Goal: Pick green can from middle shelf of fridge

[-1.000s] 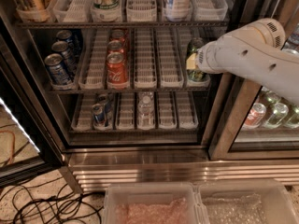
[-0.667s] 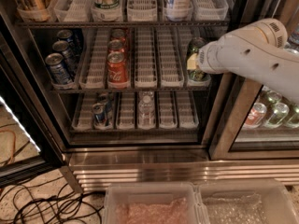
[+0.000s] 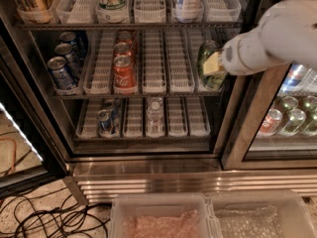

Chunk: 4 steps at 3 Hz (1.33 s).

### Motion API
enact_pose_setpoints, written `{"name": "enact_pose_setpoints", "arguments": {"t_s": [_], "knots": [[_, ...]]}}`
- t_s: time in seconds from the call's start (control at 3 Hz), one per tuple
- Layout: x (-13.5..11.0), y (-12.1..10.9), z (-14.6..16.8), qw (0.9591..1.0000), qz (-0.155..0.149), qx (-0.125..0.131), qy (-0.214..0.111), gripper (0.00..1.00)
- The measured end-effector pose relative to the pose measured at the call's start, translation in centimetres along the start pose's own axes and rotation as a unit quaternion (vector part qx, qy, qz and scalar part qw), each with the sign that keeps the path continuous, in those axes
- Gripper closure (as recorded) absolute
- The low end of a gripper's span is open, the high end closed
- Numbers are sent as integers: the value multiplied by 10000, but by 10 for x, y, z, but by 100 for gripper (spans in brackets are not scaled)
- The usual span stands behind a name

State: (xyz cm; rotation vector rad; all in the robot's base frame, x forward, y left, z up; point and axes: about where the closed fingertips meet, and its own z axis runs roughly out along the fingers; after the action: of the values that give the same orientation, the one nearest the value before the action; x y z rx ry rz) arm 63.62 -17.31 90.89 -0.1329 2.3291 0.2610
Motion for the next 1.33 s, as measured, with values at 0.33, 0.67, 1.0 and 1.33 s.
{"name": "enact_pose_setpoints", "arguments": {"t_s": [0.33,0.67,1.0,1.33], "knots": [[12,22,-42,9975,-36,-555,431,100],[29,49,-73,9877,20,-1227,967,100],[46,58,-79,9820,26,-1370,1301,100],[75,61,-70,9713,331,-1651,1682,100]]}}
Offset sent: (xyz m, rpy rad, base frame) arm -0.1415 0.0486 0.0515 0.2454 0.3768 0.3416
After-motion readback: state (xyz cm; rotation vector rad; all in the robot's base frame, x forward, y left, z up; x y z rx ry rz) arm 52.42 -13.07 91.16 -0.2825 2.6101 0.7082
